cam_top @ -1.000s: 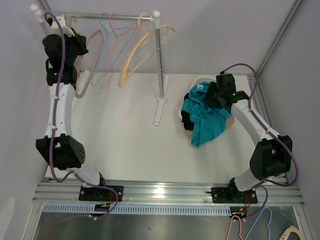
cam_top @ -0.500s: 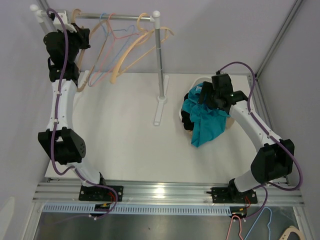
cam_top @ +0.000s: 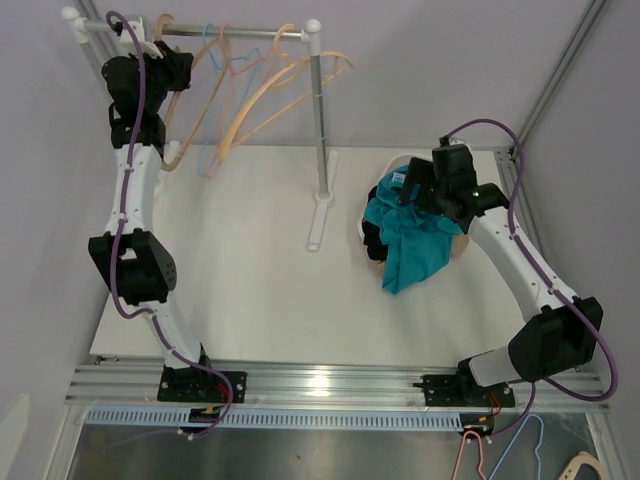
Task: Remove the t-shirt from the hanger
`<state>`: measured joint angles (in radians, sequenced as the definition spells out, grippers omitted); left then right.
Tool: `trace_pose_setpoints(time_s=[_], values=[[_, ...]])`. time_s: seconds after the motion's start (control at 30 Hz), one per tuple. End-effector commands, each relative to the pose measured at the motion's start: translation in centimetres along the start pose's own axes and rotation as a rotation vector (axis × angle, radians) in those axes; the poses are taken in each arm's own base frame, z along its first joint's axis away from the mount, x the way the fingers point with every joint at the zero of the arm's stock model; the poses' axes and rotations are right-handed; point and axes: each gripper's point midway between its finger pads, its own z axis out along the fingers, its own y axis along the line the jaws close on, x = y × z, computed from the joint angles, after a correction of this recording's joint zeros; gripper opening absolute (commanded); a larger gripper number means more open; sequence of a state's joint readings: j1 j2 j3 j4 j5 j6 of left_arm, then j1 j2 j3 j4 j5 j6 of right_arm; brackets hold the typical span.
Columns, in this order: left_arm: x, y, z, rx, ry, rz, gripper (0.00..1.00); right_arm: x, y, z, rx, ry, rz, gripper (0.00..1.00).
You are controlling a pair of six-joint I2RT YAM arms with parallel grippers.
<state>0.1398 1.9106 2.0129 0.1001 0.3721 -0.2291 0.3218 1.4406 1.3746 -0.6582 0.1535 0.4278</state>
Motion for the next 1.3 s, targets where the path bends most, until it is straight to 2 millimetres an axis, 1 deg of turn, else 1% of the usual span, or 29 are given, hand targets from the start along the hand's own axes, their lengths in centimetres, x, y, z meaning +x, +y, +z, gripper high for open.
trace_pose_setpoints(time_s=[0.0,0.03,0.07,0.2,0.23,0.27,0.3,0.33,0.37,0.43,0.47,0.5,0.57,0.6,0.63,0.7,0.73,0.77,0.8,0.83,0.87,0.93,0.97,1.0,1.07,1.1,1.17,1.2,1.27], values=[[-1.8,-1.2,-0.4,0.017,-0.047,0.006,0.28,-3.3,1.0,-3.3,-0.039,-0.105,0.0,0.92],[-2.4,-1.5,-0.7,0.016,-0.059,0.009,0.39,-3.7,1.1,-3.9,-0.045,-0.118,-0.002,0.92],[-1.1,-1.2,-0.8,0.007,-0.038,-0.001,0.43,-4.0,1.1,-4.3,-0.048,-0.124,-0.004,0.93],[-1.8,-1.5,-1.9,-0.001,-0.046,0.004,0.6,-5.4,1.5,-6.3,-0.078,-0.177,-0.01,0.95],[-1.9,-1.4,-2.1,-0.014,-0.043,0.004,0.69,-5.5,1.6,-6.5,-0.083,-0.181,-0.009,0.94],[-3.2,-1.6,-2.7,-0.028,-0.061,0.012,0.75,-5.5,1.6,-6.8,-0.086,-0.183,-0.009,0.93],[-3.2,-1.5,-3.1,-0.047,-0.057,0.007,0.8,-5.5,1.6,-7.0,-0.093,-0.183,-0.011,0.93],[-3.8,-1.1,-3.6,-0.083,-0.064,0.006,0.94,-5.5,1.7,-7.1,-0.094,-0.183,-0.012,0.93],[-5.5,-1.5,-4.7,-0.102,-0.091,0.009,0.99,-5.6,1.7,-7.3,-0.097,-0.186,-0.011,0.94],[-6.7,0.2,-6.3,-0.251,-0.109,-0.039,1.0,-5.7,2.0,-7.8,-0.12,-0.194,-0.013,0.94],[-5.3,1.1,-7.5,-0.33,-0.038,-0.086,0.99,-5.9,2.3,-8.1,-0.137,-0.207,-0.016,0.94],[-7.2,0.6,-9.2,-0.364,-0.058,-0.102,0.99,-6.2,2.6,-8.7,-0.161,-0.224,-0.021,0.95],[-6.7,0.4,-11.5,-0.418,-0.014,-0.152,0.99,-6.8,3.3,-9.6,-0.2,-0.251,-0.028,0.98],[-8.6,-0.9,-13.4,-0.407,-0.04,-0.162,0.99,-7.0,3.7,-10.0,-0.223,-0.263,-0.033,0.99],[-9.0,-1.7,-14.5,-0.398,-0.039,-0.177,0.99,-7.8,4.2,-11.1,-0.257,-0.303,-0.034,1.0],[-6.9,-3.8,-16.9,-0.368,0.051,-0.296,0.99,-8.1,4.6,-12.1,-0.292,-0.332,-0.036,1.0],[-9.1,-6.5,-19.6,-0.315,0.011,-0.369,0.99,-8.9,4.9,-13.5,-0.324,-0.384,-0.034,0.99],[-6.3,-7.5,-20.7,-0.292,0.079,-0.404,0.99,-9.0,4.8,-13.9,-0.329,-0.399,-0.034,1.0],[-7.2,-10.5,-21.8,-0.186,0.053,-0.408,0.99,-8.9,4.7,-14.1,-0.331,-0.406,-0.03,0.99],[-5.1,-11.5,-22.9,-0.152,0.069,-0.417,1.0,-9.0,4.7,-14.4,-0.336,-0.417,-0.03,1.0],[-8.6,-14.3,-27.0,-0.067,-0.057,-0.397,1.0,-9.0,4.9,-15.0,-0.353,-0.423,-0.032,1.0],[-6.0,-16.3,-28.8,0.031,-0.109,-0.387,1.0,-8.4,4.6,-14.9,-0.348,-0.411,-0.037,1.0],[-8.0,-17.7,-32.2,0.087,-0.196,-0.371,1.0,-8.2,4.4,-15.3,-0.35,-0.415,-0.037,0.99],[-5.8,-17.7,-32.7,0.094,-0.17,-0.377,1.0,-7.8,4.3,-15.3,-0.352,-0.411,-0.038,0.99],[-5.4,-18.7,-34.7,0.145,-0.171,-0.37,1.0,-6.5,3.9,-14.7,-0.351,-0.397,-0.05,0.99],[-4.1,-19.0,-35.9,0.156,-0.16,-0.376,1.0,-6.2,3.5,-15.4,-0.358,-0.419,-0.052,0.99],[-2.4,-19.9,-37.0,0.2,-0.111,-0.393,1.0,-4.5,3.2,-14.6,-0.376,-0.406,-0.066,1.0],[-0.3,-20.0,-37.6,0.212,-0.081,-0.404,0.99,-4.0,3.2,-15.6,-0.407,-0.422,-0.072,1.0],[2.1,-20.5,-38.3,0.242,-0.019,-0.42,1.0,-2.2,2.8,-14.6,-0.419,-0.404,-0.078,1.0]])
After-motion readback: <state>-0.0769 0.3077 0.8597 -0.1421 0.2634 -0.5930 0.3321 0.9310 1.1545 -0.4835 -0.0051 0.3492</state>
